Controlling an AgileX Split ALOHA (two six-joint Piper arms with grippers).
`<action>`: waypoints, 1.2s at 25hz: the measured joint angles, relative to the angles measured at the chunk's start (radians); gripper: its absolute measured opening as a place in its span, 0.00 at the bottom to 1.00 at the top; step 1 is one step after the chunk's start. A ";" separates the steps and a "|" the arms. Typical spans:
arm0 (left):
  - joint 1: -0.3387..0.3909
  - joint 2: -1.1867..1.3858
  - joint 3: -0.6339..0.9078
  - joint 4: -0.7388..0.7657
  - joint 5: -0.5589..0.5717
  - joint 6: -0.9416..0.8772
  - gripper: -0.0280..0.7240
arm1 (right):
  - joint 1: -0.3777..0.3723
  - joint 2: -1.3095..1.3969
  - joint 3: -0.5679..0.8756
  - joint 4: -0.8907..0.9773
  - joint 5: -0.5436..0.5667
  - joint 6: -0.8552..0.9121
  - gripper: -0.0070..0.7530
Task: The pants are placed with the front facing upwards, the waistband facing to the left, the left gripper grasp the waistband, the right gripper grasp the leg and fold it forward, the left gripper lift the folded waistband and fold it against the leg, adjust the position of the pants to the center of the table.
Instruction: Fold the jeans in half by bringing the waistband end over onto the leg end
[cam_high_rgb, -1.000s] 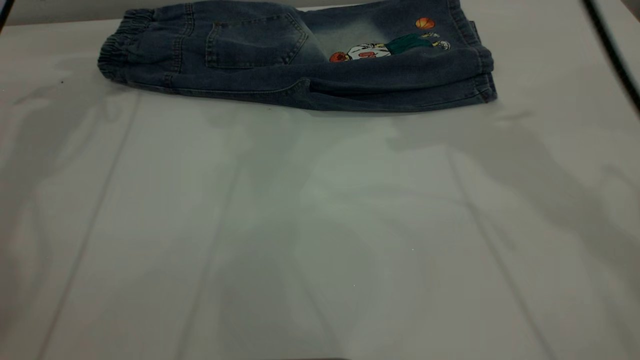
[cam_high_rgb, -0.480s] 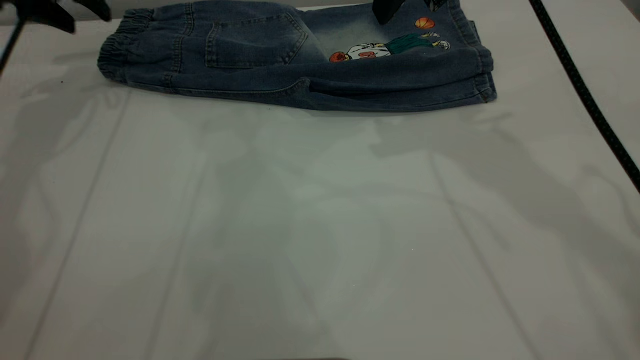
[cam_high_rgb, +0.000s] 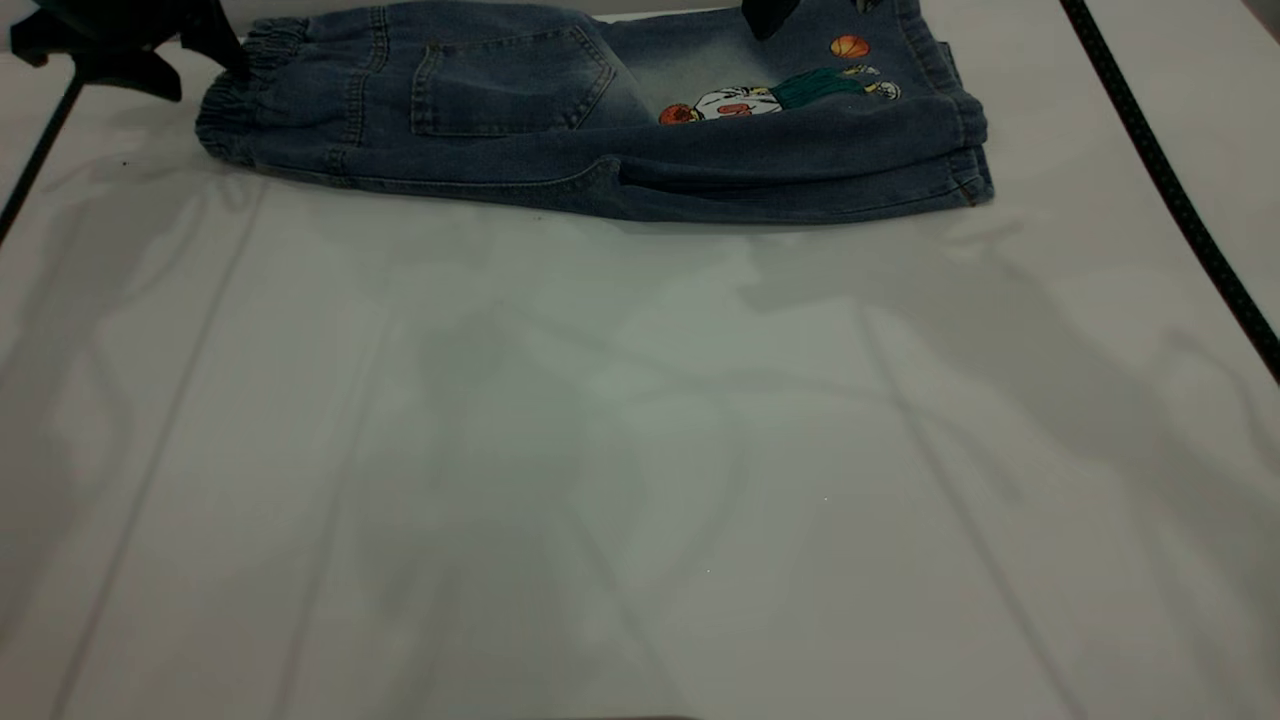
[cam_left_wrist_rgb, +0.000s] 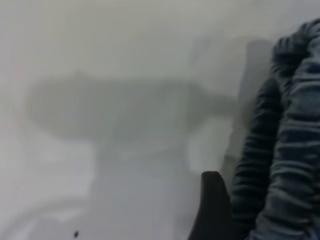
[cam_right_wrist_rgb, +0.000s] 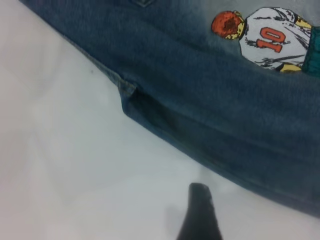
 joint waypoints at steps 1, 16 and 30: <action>-0.004 0.000 -0.001 -0.001 -0.001 0.000 0.63 | 0.000 0.000 0.000 0.000 -0.006 -0.001 0.62; -0.035 0.070 -0.002 -0.011 -0.102 0.000 0.63 | 0.000 0.000 0.000 0.003 -0.094 -0.012 0.62; -0.059 0.069 -0.002 -0.011 -0.142 0.002 0.08 | 0.054 0.118 0.000 0.036 -0.575 -0.012 0.62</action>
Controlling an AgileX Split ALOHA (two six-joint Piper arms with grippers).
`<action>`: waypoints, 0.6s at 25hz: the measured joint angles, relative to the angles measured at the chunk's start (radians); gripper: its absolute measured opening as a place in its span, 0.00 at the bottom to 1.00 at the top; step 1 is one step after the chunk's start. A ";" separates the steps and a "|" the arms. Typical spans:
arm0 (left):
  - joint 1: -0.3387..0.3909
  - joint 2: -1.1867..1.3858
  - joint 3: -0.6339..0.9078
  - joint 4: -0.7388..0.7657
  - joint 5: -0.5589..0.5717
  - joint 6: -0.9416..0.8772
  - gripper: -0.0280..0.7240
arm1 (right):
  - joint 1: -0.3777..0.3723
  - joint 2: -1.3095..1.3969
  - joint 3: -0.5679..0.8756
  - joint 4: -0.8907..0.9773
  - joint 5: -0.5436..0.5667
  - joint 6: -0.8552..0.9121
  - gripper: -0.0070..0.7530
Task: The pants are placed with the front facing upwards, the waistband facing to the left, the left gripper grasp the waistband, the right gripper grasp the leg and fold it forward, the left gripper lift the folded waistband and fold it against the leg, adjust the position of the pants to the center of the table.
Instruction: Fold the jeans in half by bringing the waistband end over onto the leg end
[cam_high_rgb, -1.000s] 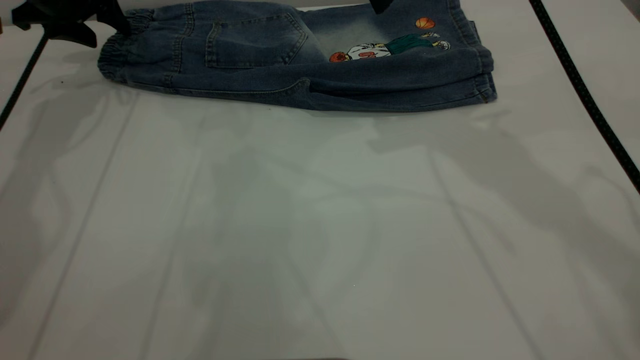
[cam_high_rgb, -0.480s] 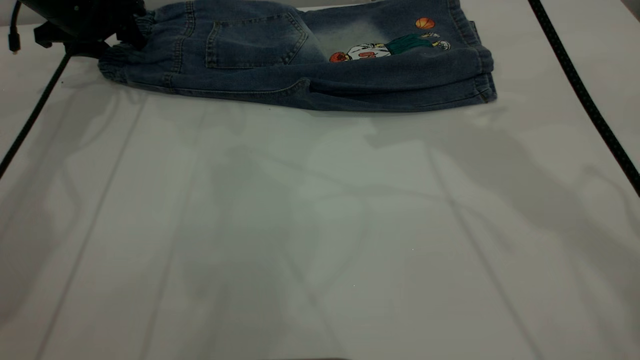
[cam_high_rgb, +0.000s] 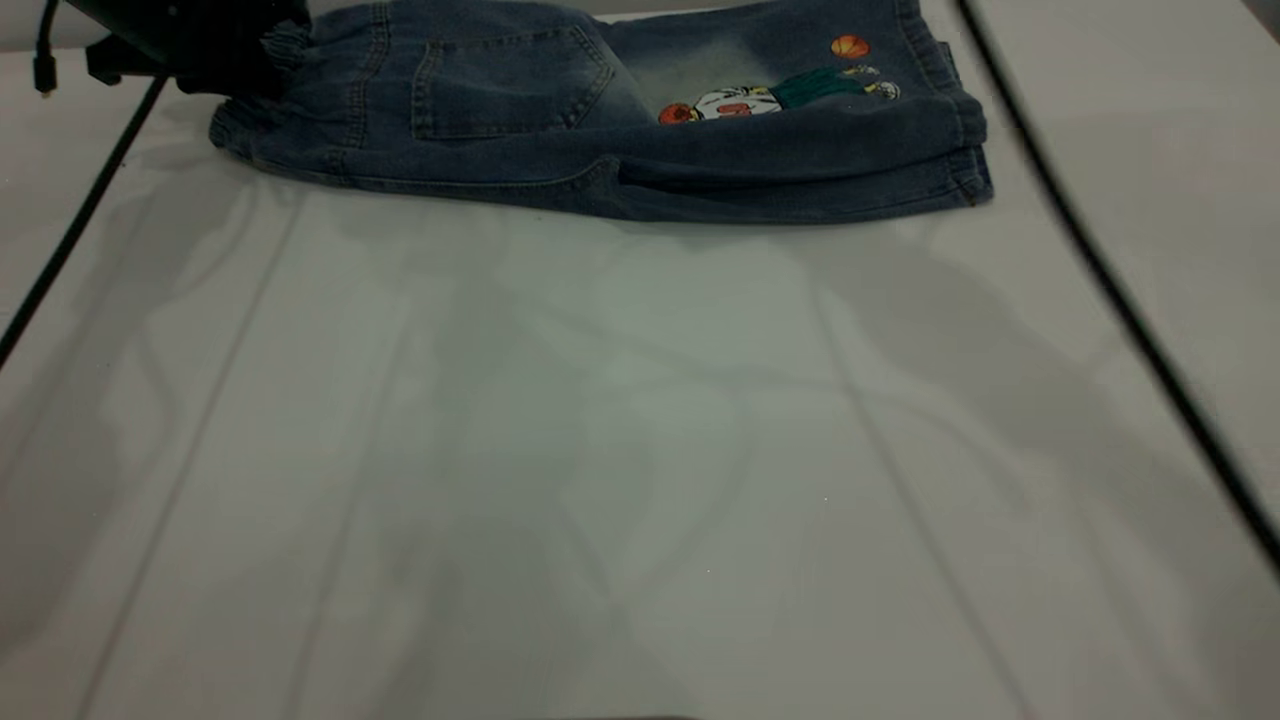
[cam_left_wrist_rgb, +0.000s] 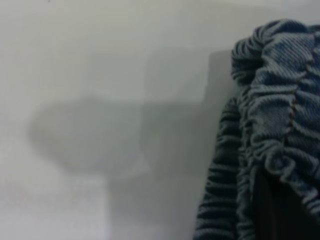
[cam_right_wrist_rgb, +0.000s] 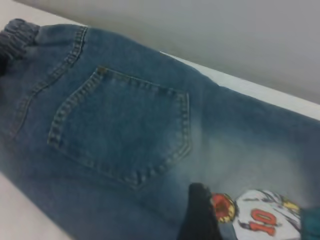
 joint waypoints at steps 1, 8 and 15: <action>-0.001 -0.006 0.000 0.002 0.007 0.006 0.08 | 0.005 0.021 0.000 0.001 -0.023 0.004 0.62; -0.019 -0.113 -0.005 0.007 0.089 0.152 0.08 | 0.014 0.159 0.000 0.006 -0.090 0.056 0.62; -0.047 -0.236 -0.009 0.007 0.181 0.219 0.08 | 0.015 0.229 0.000 0.007 -0.069 0.160 0.62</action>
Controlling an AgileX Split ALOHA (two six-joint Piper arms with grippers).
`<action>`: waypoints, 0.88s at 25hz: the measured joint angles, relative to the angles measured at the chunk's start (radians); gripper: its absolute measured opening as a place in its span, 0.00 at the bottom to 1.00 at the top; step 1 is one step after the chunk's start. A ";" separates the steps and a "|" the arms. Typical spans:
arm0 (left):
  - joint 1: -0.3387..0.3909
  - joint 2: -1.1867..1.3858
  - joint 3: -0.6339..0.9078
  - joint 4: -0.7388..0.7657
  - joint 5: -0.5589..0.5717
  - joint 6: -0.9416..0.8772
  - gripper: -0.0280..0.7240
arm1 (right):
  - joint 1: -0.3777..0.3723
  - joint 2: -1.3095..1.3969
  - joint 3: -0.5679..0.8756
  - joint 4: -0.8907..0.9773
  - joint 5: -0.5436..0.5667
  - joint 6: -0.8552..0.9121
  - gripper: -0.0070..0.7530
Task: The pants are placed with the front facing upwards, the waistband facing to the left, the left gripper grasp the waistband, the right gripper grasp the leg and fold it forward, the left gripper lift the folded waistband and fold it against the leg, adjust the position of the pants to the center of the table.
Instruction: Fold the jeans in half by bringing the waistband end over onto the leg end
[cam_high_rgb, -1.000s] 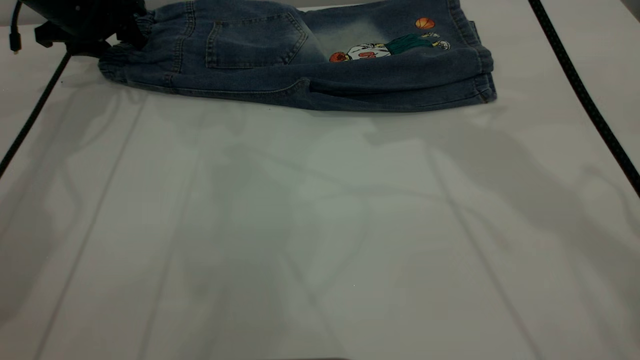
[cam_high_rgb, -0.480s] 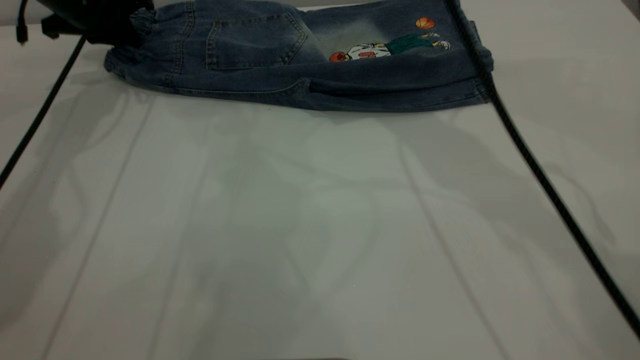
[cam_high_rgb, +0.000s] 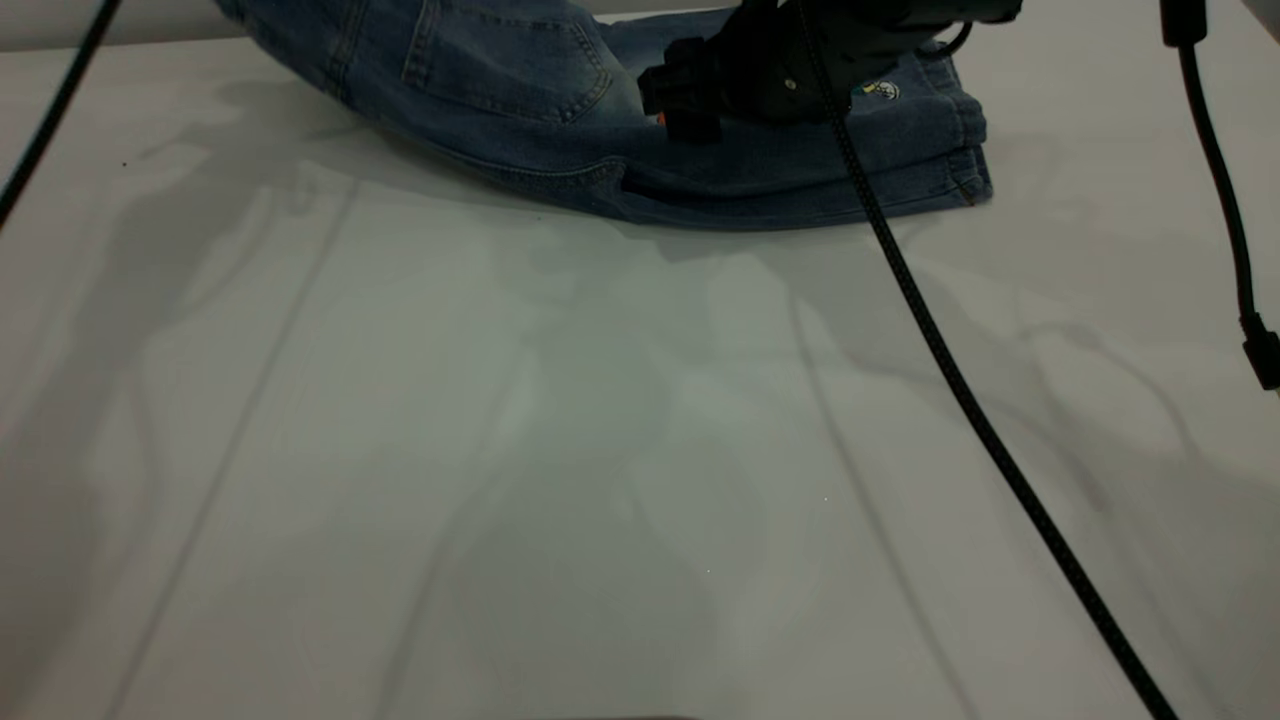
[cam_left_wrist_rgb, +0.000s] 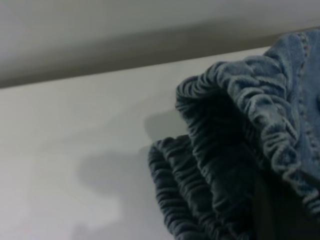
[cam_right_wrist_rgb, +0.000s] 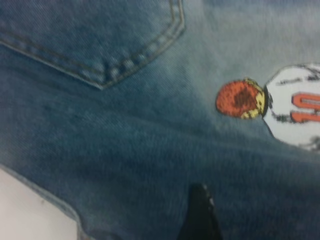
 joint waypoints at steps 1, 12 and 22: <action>-0.003 -0.015 0.000 0.001 0.010 0.003 0.08 | 0.002 0.002 0.000 0.000 0.007 0.008 0.62; -0.106 -0.163 0.000 0.007 0.085 0.050 0.08 | 0.126 0.042 -0.001 0.001 0.055 0.017 0.59; -0.204 -0.177 0.000 0.010 0.094 0.068 0.08 | 0.257 -0.016 -0.046 -0.004 0.198 0.003 0.59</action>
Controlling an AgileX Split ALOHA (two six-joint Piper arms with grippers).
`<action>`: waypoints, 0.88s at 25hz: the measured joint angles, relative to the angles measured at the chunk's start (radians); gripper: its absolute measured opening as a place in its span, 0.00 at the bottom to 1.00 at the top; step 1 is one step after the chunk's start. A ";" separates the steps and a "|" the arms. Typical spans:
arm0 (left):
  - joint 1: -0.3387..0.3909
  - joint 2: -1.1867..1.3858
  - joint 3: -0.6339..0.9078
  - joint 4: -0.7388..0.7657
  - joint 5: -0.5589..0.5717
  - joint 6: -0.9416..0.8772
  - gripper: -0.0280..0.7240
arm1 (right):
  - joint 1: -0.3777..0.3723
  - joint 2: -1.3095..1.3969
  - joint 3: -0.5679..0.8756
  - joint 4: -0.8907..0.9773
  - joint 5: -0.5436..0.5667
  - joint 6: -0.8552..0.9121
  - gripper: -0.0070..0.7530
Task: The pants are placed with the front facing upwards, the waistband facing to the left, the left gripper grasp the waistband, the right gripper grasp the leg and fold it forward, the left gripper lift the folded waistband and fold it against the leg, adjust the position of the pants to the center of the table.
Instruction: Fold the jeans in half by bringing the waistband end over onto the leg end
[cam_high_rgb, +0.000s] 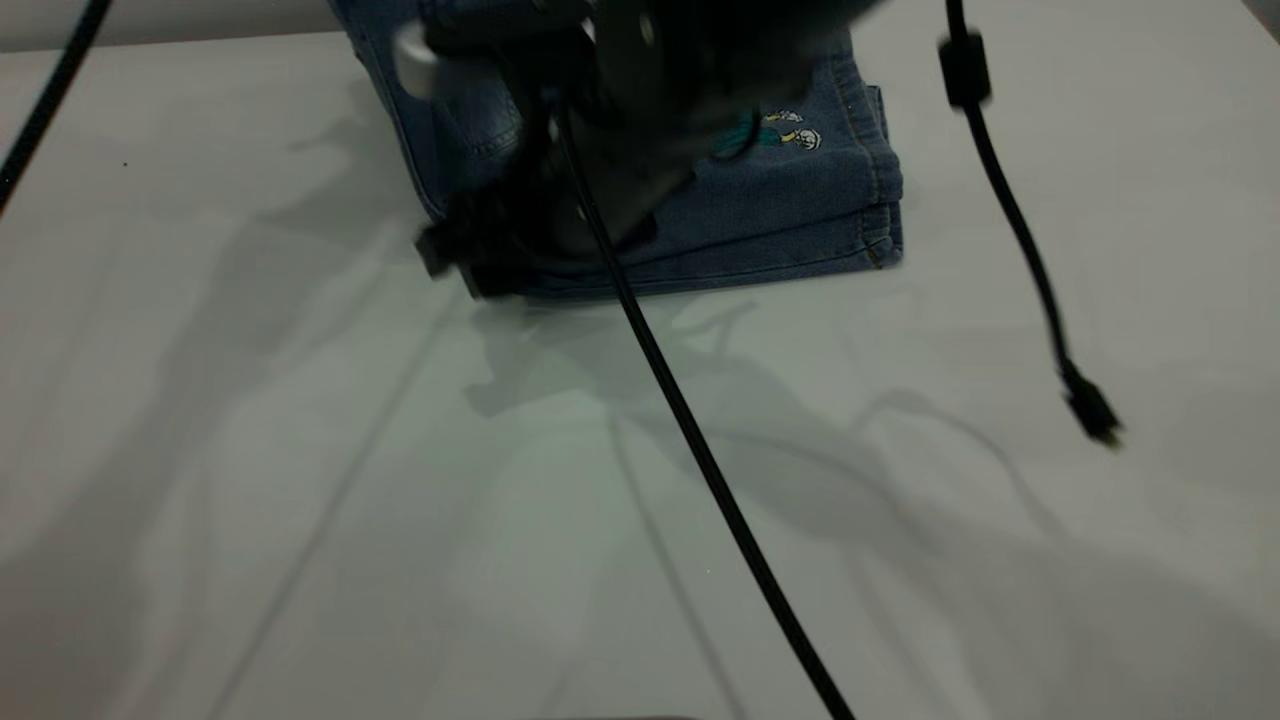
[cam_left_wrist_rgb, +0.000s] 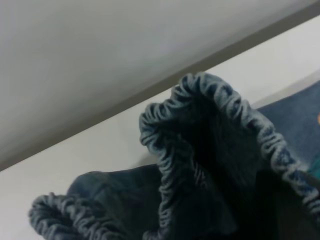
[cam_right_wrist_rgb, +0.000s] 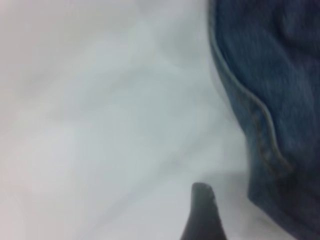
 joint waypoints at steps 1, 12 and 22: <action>-0.010 0.000 0.000 0.000 0.001 0.000 0.08 | -0.006 -0.024 -0.009 -0.001 0.041 -0.005 0.59; -0.126 0.000 0.000 0.001 0.006 0.000 0.08 | -0.248 -0.316 -0.017 -0.012 0.525 -0.013 0.59; -0.226 0.027 0.000 -0.042 -0.046 0.003 0.08 | -0.492 -0.389 -0.017 -0.017 0.639 -0.012 0.59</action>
